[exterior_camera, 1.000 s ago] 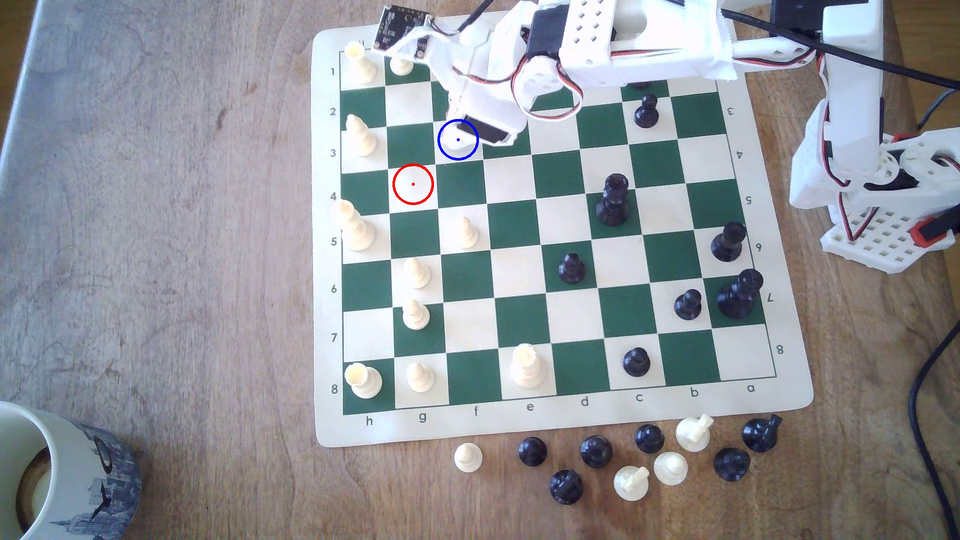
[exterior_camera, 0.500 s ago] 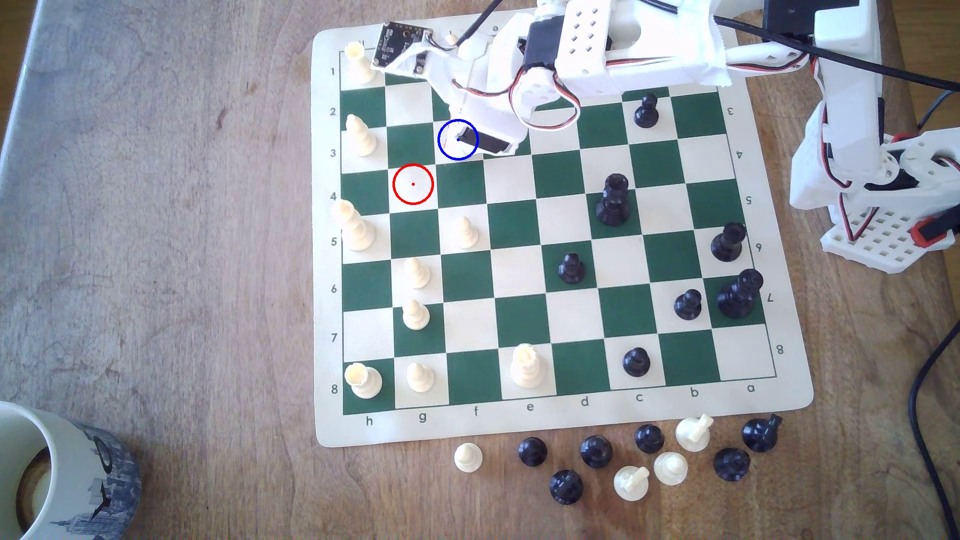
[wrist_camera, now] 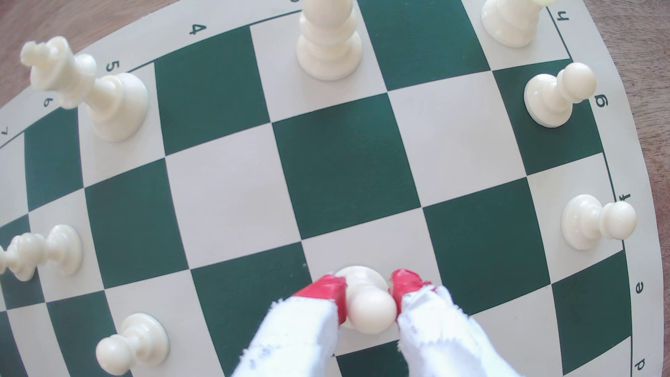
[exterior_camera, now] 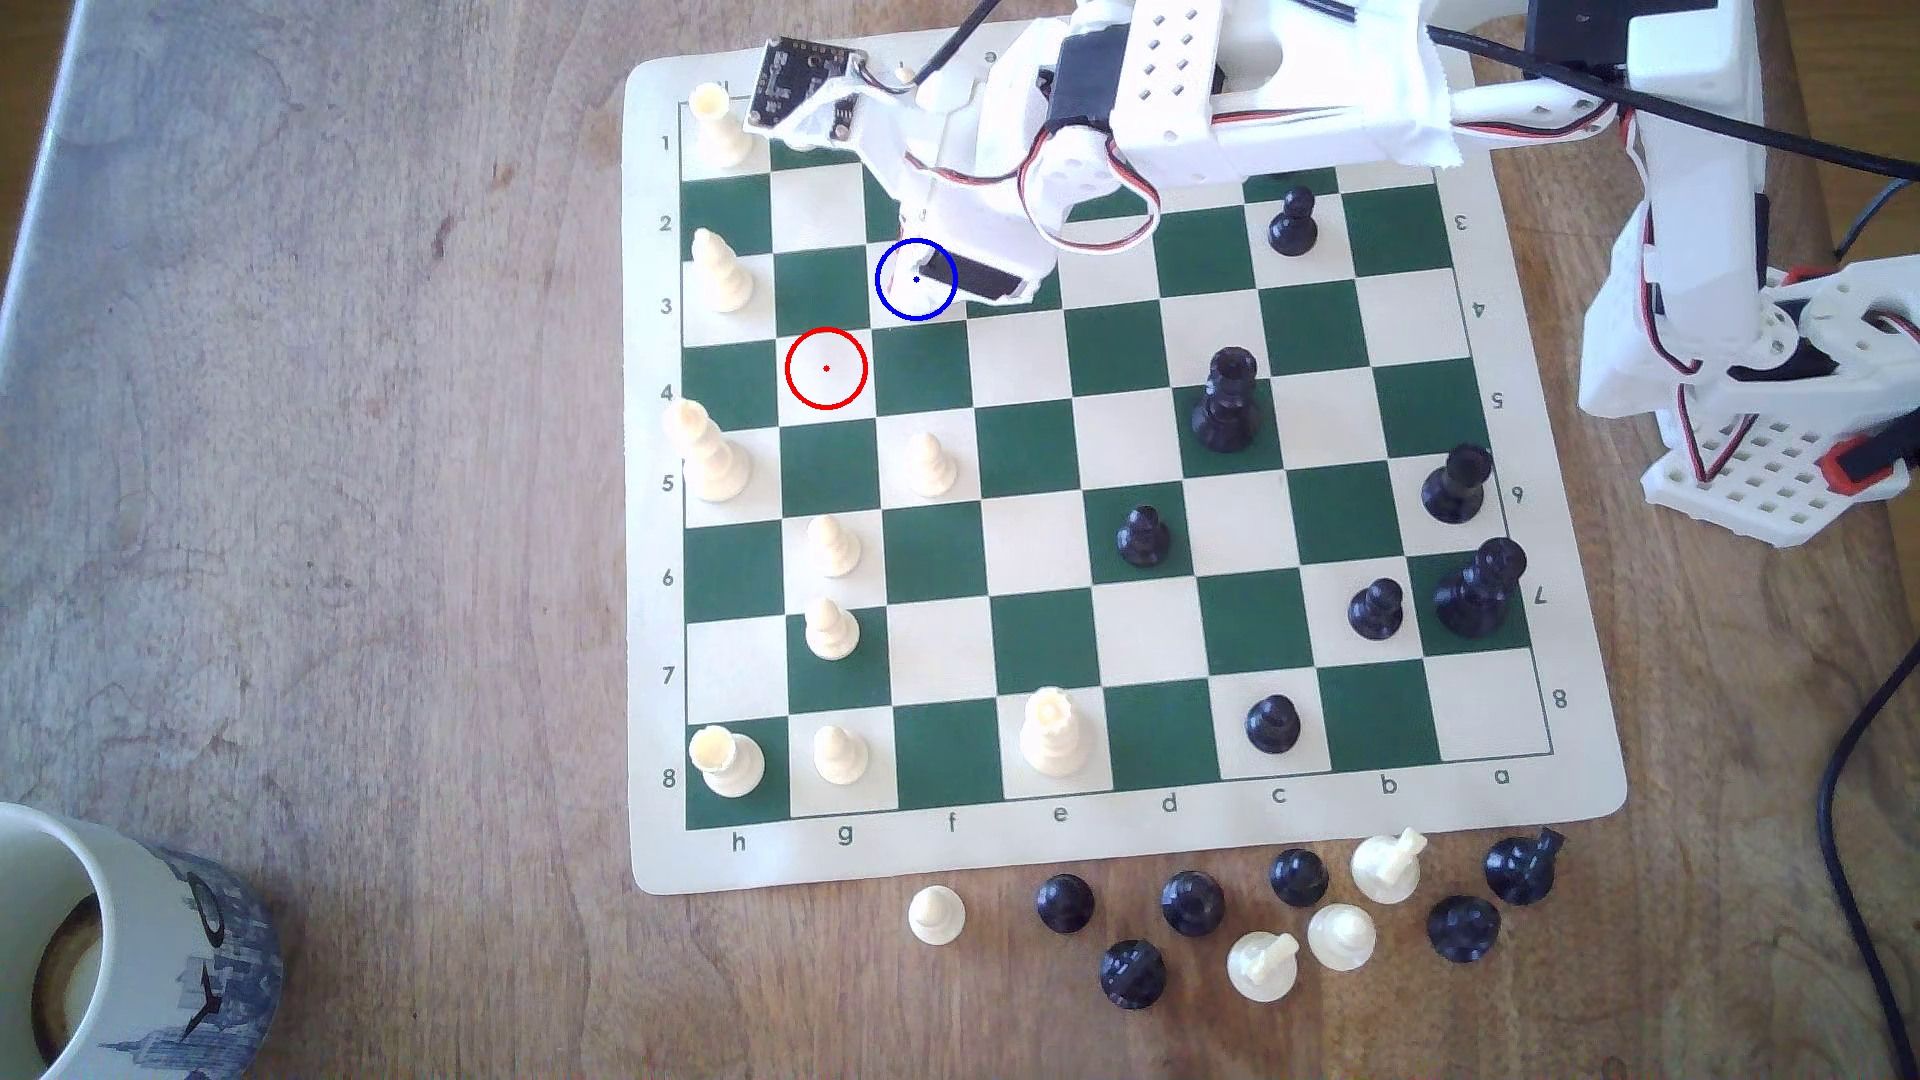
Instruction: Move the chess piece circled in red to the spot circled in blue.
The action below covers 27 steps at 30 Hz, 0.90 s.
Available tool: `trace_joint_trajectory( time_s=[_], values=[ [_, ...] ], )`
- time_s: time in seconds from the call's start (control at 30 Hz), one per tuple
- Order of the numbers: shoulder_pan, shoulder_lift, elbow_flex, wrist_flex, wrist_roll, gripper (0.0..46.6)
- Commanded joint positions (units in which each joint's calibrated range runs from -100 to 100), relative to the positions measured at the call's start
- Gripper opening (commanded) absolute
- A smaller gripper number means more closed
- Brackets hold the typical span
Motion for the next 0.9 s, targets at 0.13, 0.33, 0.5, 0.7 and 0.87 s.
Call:
trace_joint_trajectory(
  time_s=[0.13,0.33,0.5,0.7,0.87],
  values=[
    [1.4,-4.2,-4.7,1.0,0.3,1.4],
    [1.3,-3.8,-5.3,0.4,0.0,4.4],
    [0.9,-3.9,-5.3,-0.1,-0.6,16.8],
    [1.2,-7.2,-3.9,-0.1,-1.3,22.5],
    [0.7,-16.0,4.5,0.6,-1.8,24.4]
  ],
)
